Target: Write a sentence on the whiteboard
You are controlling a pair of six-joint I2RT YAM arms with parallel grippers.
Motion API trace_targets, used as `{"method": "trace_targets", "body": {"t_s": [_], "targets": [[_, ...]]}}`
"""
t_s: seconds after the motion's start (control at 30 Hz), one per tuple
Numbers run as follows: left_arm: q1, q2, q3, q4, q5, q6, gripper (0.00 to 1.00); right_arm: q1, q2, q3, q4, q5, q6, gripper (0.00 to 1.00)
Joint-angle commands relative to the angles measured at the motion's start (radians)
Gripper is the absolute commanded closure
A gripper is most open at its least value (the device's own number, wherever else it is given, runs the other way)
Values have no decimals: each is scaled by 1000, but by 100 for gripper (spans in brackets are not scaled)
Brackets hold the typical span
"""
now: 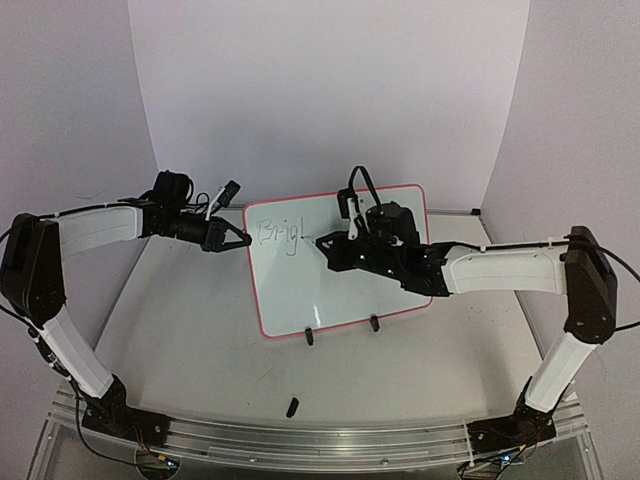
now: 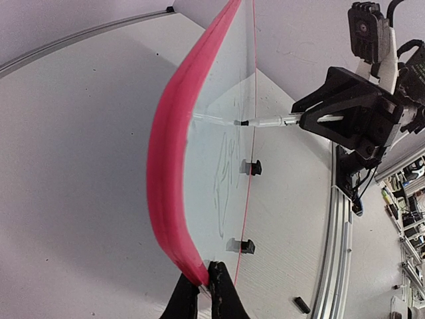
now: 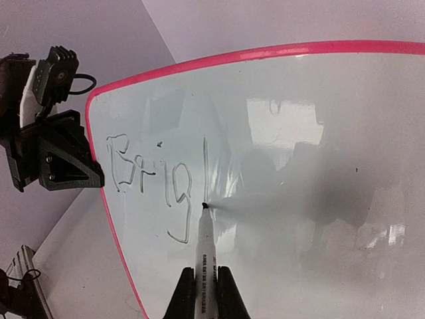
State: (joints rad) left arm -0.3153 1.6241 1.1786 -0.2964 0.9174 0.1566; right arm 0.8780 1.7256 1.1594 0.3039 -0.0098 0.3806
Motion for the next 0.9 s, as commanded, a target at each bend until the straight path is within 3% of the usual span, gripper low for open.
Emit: {"method": "trace_targets", "body": {"t_s": [0.0,0.87], "targets": [[-16,-7,32,-15,-37,105,100,-9,-12,-22,-33,27,22,100],[-17,-1,34,-17,-37,106,100,-9,-16,-17,77,150,37,100]]}}
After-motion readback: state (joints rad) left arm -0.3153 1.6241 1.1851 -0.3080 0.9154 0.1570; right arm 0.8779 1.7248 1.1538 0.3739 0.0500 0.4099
